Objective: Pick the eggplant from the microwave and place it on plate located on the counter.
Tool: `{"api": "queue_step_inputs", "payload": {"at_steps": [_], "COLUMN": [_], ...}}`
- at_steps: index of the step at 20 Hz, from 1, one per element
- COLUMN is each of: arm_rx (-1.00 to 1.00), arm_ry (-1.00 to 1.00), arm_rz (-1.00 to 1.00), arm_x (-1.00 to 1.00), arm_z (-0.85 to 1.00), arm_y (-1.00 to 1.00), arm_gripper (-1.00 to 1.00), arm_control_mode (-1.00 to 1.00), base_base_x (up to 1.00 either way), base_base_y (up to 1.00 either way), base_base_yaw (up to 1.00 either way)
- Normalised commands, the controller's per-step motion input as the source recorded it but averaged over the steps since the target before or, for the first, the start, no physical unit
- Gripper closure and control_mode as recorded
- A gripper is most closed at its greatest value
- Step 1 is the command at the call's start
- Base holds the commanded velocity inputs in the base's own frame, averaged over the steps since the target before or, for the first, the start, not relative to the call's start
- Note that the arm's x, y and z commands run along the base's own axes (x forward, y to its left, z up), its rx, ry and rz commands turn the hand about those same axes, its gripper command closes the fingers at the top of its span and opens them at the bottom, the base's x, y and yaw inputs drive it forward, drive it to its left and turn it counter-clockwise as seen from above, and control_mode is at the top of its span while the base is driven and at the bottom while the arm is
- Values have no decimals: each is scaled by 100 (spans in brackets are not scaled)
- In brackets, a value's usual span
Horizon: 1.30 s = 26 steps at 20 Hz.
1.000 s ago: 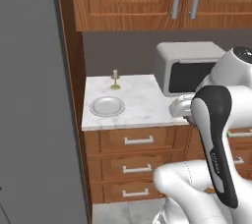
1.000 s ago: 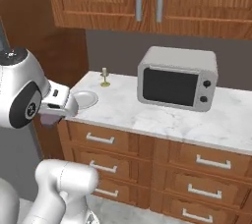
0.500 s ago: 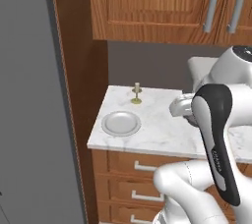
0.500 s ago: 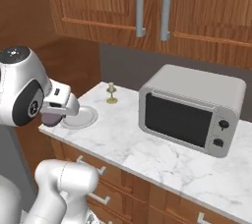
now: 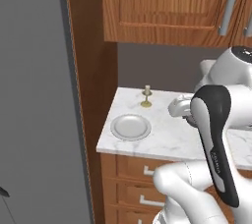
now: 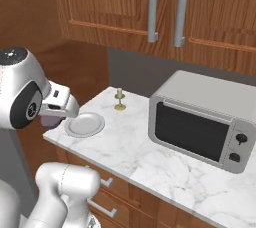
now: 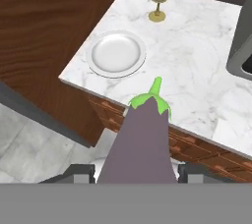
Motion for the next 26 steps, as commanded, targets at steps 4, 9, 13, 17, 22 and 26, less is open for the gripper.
{"api": "queue_step_inputs", "payload": {"at_steps": [4,9,13,17,22,26], "arm_rx": [0,0,-1,0,1,-1], "arm_ry": [3,2,9,12,12,10], "arm_rz": [4,12,5,0,0,1], "arm_x": [36,99,100,100,99,62], "arm_z": [-16,-69,-84,-75,-89,-68], "arm_y": [0,26,61,9,1,22], "arm_gripper": [100,100,100,100,100,100], "arm_control_mode": [-100,-100,-100,-100,-100,-100], "base_base_x": [23,0,0,0,0,0], "base_base_y": [3,0,0,0,0,0], "base_base_yaw": [3,0,0,0,0,0]}}
